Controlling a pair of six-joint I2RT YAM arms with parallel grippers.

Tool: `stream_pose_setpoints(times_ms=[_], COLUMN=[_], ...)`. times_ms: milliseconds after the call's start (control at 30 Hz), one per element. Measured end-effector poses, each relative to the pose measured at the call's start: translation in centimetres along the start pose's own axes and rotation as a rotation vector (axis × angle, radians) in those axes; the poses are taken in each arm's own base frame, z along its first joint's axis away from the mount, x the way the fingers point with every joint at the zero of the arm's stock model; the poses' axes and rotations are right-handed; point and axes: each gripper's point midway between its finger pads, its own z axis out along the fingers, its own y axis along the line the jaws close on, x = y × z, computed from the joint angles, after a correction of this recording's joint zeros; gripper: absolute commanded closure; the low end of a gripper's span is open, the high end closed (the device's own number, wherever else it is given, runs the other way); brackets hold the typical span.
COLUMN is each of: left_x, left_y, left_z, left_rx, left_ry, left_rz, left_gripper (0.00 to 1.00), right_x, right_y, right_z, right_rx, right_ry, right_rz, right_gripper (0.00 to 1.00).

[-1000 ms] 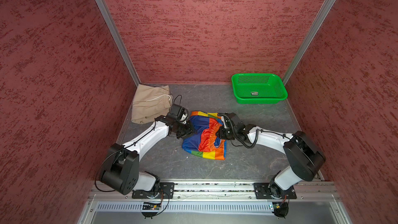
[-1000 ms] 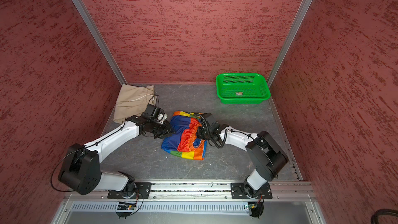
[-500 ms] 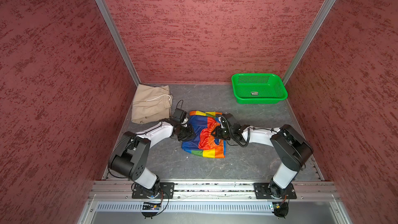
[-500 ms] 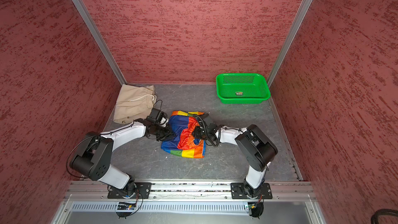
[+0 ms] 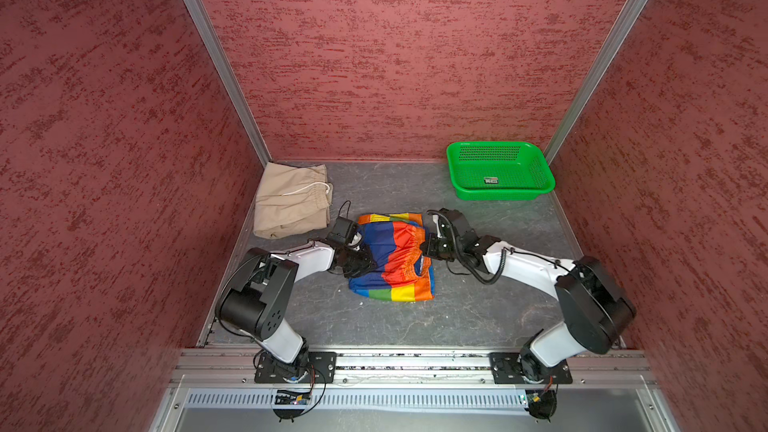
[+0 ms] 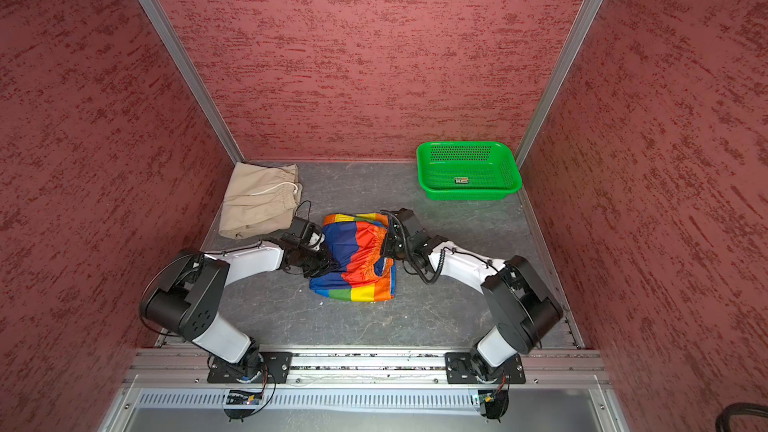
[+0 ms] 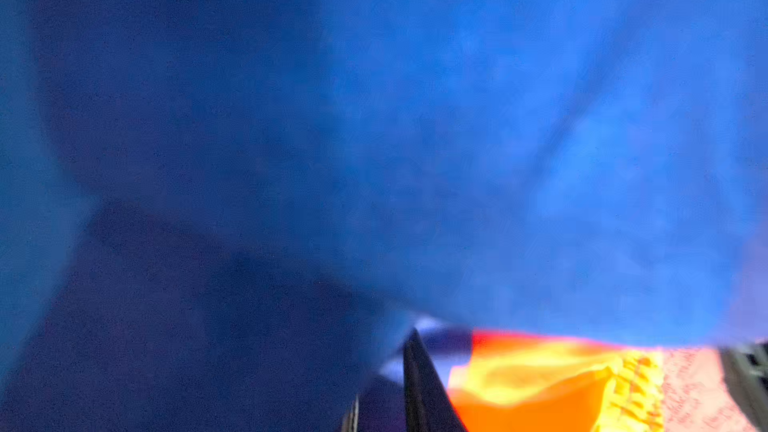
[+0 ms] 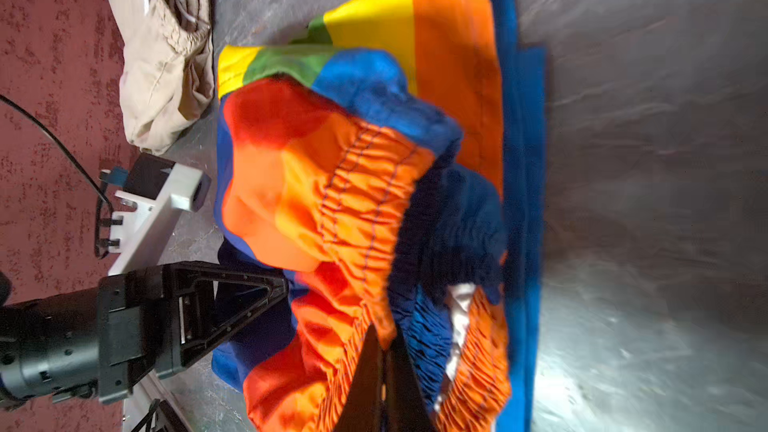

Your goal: Fold and stack the shorts

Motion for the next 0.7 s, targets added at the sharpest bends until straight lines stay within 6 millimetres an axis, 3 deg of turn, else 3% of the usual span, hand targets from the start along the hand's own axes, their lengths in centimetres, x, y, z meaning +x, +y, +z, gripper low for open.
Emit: stream_pose_setpoints(times_ms=[167, 433, 533, 600, 700], left_x=[-0.2, -0.2, -0.2, 0.0, 0.2], left_y=[-0.4, -0.6, -0.8, -1.0, -1.2], left_z=[0.3, 0.3, 0.3, 0.4, 0.5], left_rx=[0.032, 0.04, 0.039, 0.034, 0.02], left_ry=[-0.004, -0.003, -0.002, 0.001, 0.004], left_rz=[0.009, 0.01, 0.006, 0.007, 0.015], left_gripper=[0.79, 0.77, 0.76, 0.76, 0.74], right_x=[0.6, 4.1, 3.6, 2.9, 0.0], right_y=[-2.2, -6.1, -5.7, -5.5, -3.8], right_z=[-0.2, 2.9, 2.8, 2.2, 0.0], right_rx=[0.066, 0.109, 0.101, 0.12, 0.139], right_ry=[0.031, 0.108, 0.094, 0.083, 0.009], right_rz=[0.017, 0.062, 0.047, 0.023, -0.043], right_gripper=[1.0, 0.86, 0.78, 0.66, 0.53])
